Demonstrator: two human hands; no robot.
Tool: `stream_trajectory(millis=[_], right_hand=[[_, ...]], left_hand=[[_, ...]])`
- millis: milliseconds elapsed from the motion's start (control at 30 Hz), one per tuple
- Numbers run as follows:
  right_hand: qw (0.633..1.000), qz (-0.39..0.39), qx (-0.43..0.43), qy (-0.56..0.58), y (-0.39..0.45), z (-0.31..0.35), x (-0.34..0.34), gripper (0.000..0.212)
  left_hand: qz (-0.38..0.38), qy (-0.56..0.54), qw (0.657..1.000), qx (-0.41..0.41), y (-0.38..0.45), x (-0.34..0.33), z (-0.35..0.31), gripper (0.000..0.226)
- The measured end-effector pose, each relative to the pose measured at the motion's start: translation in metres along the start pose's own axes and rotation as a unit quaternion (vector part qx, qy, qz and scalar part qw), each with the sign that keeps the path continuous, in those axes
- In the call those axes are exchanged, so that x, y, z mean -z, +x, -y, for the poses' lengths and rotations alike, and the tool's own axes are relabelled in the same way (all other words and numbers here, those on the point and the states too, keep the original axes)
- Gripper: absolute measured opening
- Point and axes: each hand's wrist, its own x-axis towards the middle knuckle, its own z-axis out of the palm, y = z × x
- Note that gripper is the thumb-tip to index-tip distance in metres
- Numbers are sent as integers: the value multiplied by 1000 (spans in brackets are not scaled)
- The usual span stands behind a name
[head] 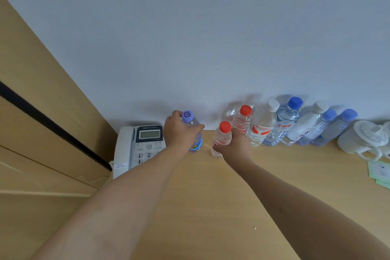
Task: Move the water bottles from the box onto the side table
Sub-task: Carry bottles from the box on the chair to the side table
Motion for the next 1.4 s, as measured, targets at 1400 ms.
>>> stream_trajectory(millis=[1400], right_hand=[[934,-31,206,-291,55,62,36,23]], left_hand=[[84,-73,993,-35,28,-18,-19,46]])
